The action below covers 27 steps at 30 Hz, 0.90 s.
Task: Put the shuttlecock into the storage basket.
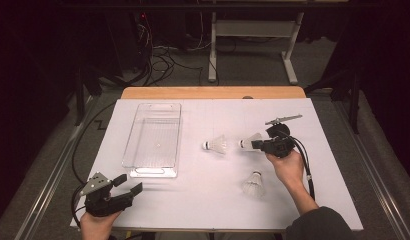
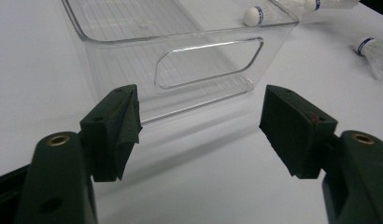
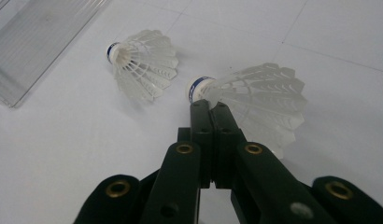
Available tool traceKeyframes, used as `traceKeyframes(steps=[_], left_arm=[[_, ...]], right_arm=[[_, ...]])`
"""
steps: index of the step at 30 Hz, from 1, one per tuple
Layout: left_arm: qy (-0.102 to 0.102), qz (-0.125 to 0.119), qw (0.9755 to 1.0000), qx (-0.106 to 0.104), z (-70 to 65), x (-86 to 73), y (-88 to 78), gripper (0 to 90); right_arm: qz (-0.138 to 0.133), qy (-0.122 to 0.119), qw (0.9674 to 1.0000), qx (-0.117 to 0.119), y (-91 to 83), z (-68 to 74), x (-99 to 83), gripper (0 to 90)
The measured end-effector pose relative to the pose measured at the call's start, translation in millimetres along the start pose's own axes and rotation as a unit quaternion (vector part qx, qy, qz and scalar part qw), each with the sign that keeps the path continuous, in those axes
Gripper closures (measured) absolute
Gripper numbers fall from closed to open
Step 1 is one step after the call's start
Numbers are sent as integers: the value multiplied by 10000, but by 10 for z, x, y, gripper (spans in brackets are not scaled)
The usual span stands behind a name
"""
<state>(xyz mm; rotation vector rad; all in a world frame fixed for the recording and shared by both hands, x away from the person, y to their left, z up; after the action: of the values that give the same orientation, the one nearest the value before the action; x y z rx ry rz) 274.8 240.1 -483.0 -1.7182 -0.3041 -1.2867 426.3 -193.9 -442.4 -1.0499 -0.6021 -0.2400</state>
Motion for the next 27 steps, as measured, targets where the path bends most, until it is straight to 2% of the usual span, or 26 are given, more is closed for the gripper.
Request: traceKeyframes(steps=[27], left_arm=[[11, 8, 10000, -13, -1, 0, -1, 298]], right_arm=[[81, -136, 9997, 183, 113, 180, 49, 900]])
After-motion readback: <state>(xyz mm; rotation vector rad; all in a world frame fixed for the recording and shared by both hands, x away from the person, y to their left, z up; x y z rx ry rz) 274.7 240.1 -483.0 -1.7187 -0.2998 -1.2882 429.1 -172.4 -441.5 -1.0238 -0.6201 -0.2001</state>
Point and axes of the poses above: each handheld gripper's, and its own axes: y roughly forward along the jaws, x roughly out of its top, z roughly to its left, the point moved 5 cm from there along y, roughly forward along the jaws, and after that the axes turned 14 degrees about y, right-handed, at the moved point
